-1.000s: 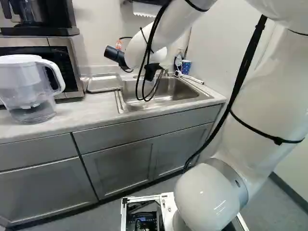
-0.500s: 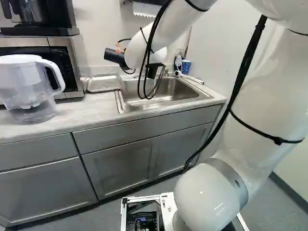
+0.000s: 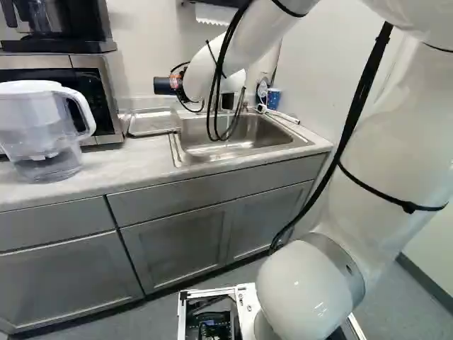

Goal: Rinse the cup and place it in the tray

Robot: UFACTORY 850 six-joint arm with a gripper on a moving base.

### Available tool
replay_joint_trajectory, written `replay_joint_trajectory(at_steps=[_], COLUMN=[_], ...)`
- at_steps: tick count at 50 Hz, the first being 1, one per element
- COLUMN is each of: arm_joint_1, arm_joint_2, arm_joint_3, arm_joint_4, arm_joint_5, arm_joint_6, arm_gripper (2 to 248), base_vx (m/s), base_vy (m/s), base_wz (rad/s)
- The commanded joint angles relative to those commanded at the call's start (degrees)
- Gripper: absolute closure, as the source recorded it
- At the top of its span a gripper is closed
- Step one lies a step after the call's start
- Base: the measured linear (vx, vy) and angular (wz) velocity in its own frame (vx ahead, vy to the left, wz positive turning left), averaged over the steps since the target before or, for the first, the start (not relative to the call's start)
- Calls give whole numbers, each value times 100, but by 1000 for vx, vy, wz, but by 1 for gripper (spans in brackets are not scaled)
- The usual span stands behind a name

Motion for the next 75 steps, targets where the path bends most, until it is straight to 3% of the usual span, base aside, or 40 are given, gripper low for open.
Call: replay_joint_trajectory(at_steps=[75], arm_joint_1=[0], arm_joint_2=[0], arm_joint_3=[0], arm_joint_4=[0], arm_joint_5=[0], arm_joint_6=[-4514], arm_gripper=[126], base_vx=[0], base_vy=[0], base_wz=[0])
